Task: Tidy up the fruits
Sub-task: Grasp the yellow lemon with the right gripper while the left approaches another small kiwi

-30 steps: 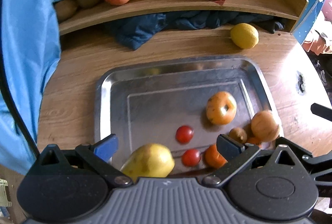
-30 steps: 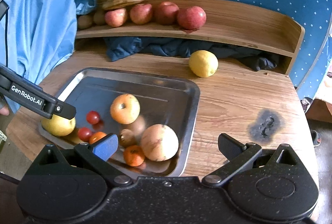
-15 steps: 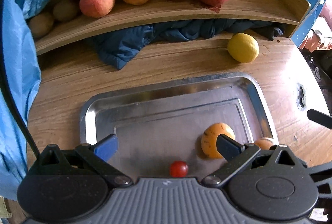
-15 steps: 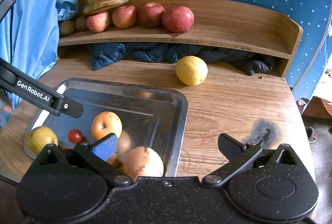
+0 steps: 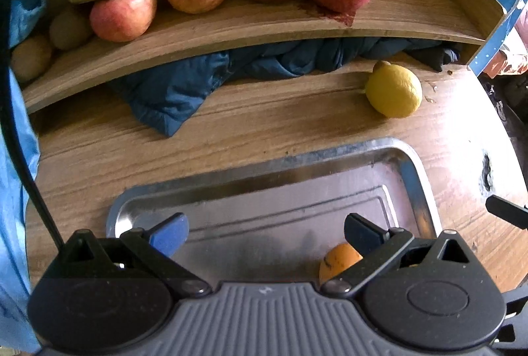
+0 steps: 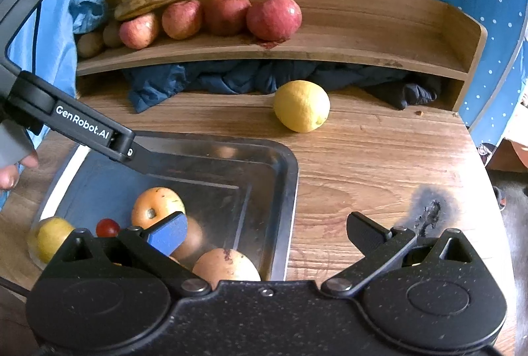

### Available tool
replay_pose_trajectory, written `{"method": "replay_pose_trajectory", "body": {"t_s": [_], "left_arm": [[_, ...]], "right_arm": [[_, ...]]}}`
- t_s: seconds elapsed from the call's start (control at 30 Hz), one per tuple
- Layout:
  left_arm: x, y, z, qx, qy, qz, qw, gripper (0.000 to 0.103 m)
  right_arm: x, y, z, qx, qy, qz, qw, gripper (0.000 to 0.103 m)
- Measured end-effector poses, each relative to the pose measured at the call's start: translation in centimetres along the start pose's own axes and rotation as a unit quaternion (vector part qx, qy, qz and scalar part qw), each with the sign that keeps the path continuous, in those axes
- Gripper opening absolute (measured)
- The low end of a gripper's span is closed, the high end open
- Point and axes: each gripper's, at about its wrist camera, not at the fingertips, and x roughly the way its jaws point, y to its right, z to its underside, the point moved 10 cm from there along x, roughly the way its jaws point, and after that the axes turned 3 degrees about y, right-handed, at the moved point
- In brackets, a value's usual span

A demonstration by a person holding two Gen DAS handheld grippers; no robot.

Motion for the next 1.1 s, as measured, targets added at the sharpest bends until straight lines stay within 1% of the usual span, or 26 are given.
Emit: {"method": "replay_pose_trajectory", "body": {"t_s": [0.37,0.6,0.77,0.97,1.1], "left_arm": [[1.9,2.0,-2.9,0.010,0.001,0.018,0.9998,0.102],[3.0,4.3,-5.0,0.018,0.005,0.041,0.9990,0.102],[3.8,6.2,-6.3,0.033,0.006,0.059,0.9977,0.103],[4.4,7.1,-8.3,0.037,0.014,0.070,0.9968,0.102],[4.9,6.9,-9.4,0.031,0.017,0.072,0.9968,0.102]], "right_arm": [[1.9,1.0,-0.3,0.022,-0.011,0.013,1.000,0.102],[2.7,2.0,-0.6,0.038,-0.010,0.025,0.999,0.102],[3.4,3.1,-1.1,0.050,-0.009,0.038,0.998,0.102],[4.9,3.4,-2.7,0.054,0.004,0.037,0.998,0.102],[6.4,3.3,-4.3,0.045,0.014,0.038,0.998,0.102]]}}
